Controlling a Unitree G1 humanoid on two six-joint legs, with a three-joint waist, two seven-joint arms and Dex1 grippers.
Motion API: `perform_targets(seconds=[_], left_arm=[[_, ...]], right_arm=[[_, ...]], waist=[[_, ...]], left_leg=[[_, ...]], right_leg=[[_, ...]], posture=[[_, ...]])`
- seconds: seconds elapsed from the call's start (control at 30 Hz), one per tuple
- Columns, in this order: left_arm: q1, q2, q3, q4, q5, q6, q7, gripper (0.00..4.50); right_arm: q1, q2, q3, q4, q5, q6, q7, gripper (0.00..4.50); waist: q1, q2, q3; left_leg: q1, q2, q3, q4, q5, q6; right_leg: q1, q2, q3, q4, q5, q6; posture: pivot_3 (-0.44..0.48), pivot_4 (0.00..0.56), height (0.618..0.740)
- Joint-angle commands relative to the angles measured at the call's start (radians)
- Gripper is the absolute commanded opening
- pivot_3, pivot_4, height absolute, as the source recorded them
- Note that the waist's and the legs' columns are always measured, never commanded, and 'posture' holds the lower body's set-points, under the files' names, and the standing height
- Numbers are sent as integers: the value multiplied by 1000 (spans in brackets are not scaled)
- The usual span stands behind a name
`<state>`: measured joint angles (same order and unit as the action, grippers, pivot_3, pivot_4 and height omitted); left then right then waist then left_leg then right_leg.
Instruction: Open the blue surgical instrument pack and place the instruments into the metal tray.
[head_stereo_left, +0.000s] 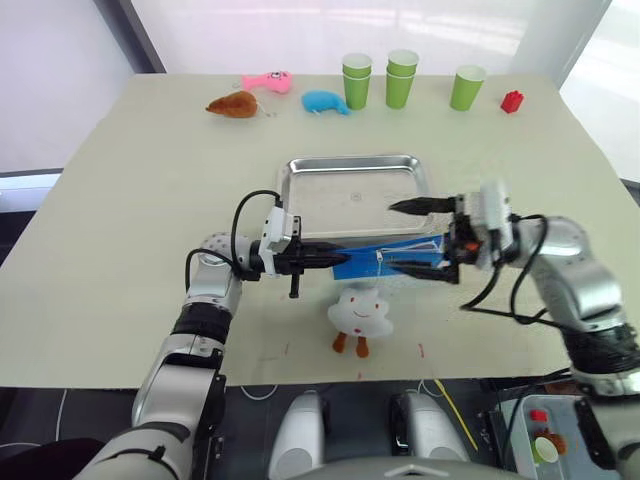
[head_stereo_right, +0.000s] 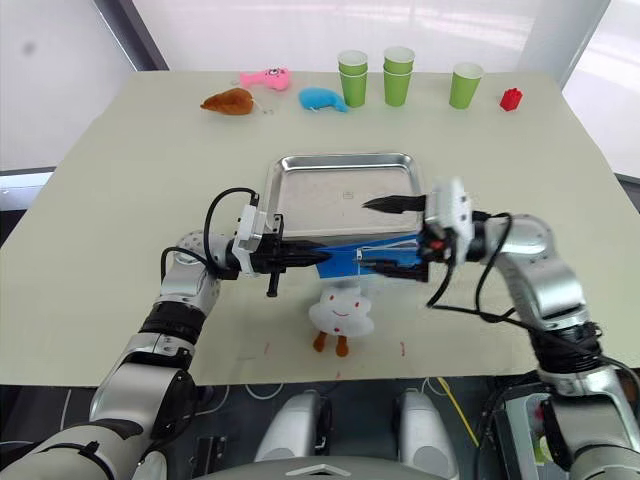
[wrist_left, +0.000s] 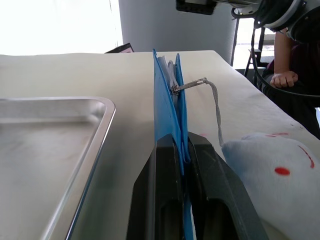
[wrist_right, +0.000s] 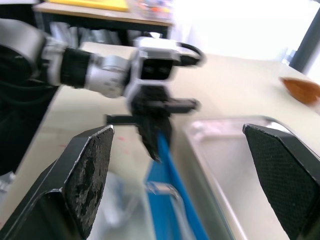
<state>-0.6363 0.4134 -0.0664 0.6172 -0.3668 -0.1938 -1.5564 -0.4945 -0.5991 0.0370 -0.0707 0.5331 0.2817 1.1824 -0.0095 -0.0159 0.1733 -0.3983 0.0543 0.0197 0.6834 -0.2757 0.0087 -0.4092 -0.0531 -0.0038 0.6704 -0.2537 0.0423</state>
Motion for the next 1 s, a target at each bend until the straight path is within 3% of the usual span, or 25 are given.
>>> perform_targets(seconds=[0.03, 0.23, 0.4, 0.5, 0.6, 0.67, 0.77, 0.93, 1.0], left_arm=[[17, 1, -33, 27, 35, -1, -42, 0], [10, 4, -35, 31, 35, -1, -45, 0], [4, 7, -35, 33, 36, -1, -45, 0], [2, 7, -36, 33, 37, -1, -43, 0], [2, 5, -38, 31, 38, 0, -41, 0], [2, 5, -40, 30, 37, 1, -40, 0], [-1, 5, -40, 35, 37, 1, -39, 0], [2, 30, -57, 8, 43, 82, -38, 0], [5, 38, -54, -8, 47, 90, -22, 799]], right_arm=[[-5, -37, -22, 94, -13, -24, 64, 4340], [-26, -21, 27, 322, -131, -174, 138, 4340], [-43, 14, 34, 397, -158, -262, 182, 4340], [-53, 31, 29, 419, -155, -284, 203, 3529], [-60, 37, 26, 430, -152, -290, 218, 1936], [-62, 41, 20, 429, -142, -281, 225, 1502], [-62, 39, 21, 431, -149, -283, 230, 190], [-62, 45, 20, 441, -153, -288, 234, 72], [-64, 45, 20, 446, -154, -289, 237, 0]], waist=[[1, 0, 0], [0, 0, 0], [-1, 0, 0], [0, 0, 0], [1, 0, 0], [1, 0, 0], [1, 0, 0], [-1, 0, 0], [-2, 0, 0]], left_leg=[[0, 0, 0, 0, 0, 0], [0, 0, 0, 0, 0, 0], [0, 0, 1, 0, 0, 0], [0, 0, 1, 0, 0, 0], [0, 0, 1, 0, 0, 0], [0, 0, 1, 0, 0, 0], [0, 0, 1, 0, 0, 0], [0, 0, 1, 0, 0, 0], [0, 0, 1, 0, 0, 0]], right_leg=[[0, 0, 0, 0, 0, 0], [0, 0, 1, 0, 0, 0], [0, 0, 1, 0, 0, 0], [0, 0, 1, 0, 0, 0], [0, 0, 1, 0, 0, 0], [0, 0, 1, 0, 0, 0], [0, 0, 1, 0, 0, 0], [0, 0, 1, 0, 0, 0], [0, 0, 1, 0, 0, 0]], posture=[[0, 150, 740], [0, 150, 740], [0, 150, 740], [0, 150, 740], [0, 150, 740], [0, 150, 740], [0, 150, 740], [0, 150, 740], [0, 150, 740]])
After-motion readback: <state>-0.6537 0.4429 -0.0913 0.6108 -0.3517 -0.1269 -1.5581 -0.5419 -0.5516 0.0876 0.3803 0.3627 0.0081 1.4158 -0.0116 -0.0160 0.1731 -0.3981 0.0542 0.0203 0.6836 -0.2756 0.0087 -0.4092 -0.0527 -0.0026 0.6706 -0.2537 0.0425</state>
